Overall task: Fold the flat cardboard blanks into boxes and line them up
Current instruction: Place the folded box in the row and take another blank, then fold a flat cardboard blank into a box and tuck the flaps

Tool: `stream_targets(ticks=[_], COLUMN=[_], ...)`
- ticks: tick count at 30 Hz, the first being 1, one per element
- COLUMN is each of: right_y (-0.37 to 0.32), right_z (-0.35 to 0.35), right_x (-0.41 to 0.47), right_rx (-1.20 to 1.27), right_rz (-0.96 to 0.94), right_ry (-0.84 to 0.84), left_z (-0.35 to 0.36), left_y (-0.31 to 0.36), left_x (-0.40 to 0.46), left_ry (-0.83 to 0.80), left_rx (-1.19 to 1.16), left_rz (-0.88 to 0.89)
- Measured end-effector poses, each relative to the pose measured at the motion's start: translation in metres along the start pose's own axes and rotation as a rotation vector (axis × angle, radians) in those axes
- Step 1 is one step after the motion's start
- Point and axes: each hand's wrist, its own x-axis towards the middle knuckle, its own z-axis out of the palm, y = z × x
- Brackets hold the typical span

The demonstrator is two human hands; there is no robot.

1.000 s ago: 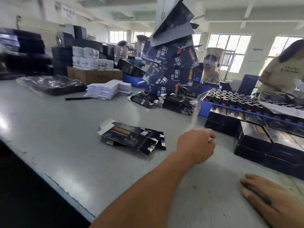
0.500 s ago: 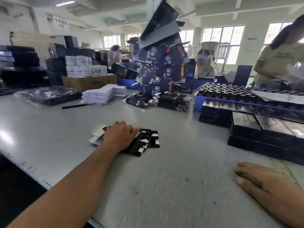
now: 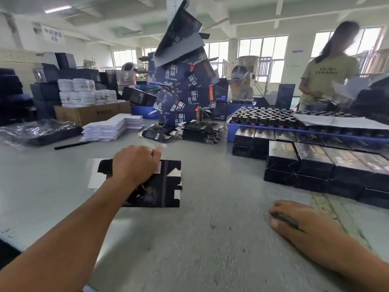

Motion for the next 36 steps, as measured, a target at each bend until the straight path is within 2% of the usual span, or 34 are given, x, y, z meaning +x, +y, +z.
stream_targets(ticks=[6,10,13,18,22,24,28,32,36], right_y=[-0.009,-0.015,-0.014,-0.016,-0.019,-0.021,-0.020,-0.013,-0.004], right_z=[-0.005,-0.018,-0.025,-0.025,-0.018,-0.016,-0.016,-0.017,-0.022], right_x=[-0.005,-0.008,-0.009,-0.009,-0.008,-0.007,-0.005,-0.003,-0.003], right_rx=[0.488,1.065,1.306,1.457,1.452,1.461,1.628,1.593,1.521], right_rz=[0.133,0.189,0.214,0.231,0.255,0.258,0.270,0.264,0.361], right_ry=[0.233,0.092,0.070,0.038,0.056,0.064,0.025,0.078,0.247], left_z=[-0.017,-0.005,0.005,0.013,0.016,0.017,0.012,0.000,-0.007], left_y=[0.116,0.182,0.202,0.196,0.186,0.183,0.184,0.184,0.184], left_x=[-0.014,-0.039,-0.047,-0.048,-0.049,-0.049,-0.052,-0.058,-0.066], left_ry=[-0.003,-0.104,-0.187,-0.227,-0.338,-0.353,-0.352,-0.350,-0.629], left_rx=[-0.260,-0.451,-0.500,-0.571,-0.766,-0.760,-0.760,-0.811,-0.813], left_rz=[0.174,0.267,0.254,0.227,0.173,0.181,0.215,0.334,0.545])
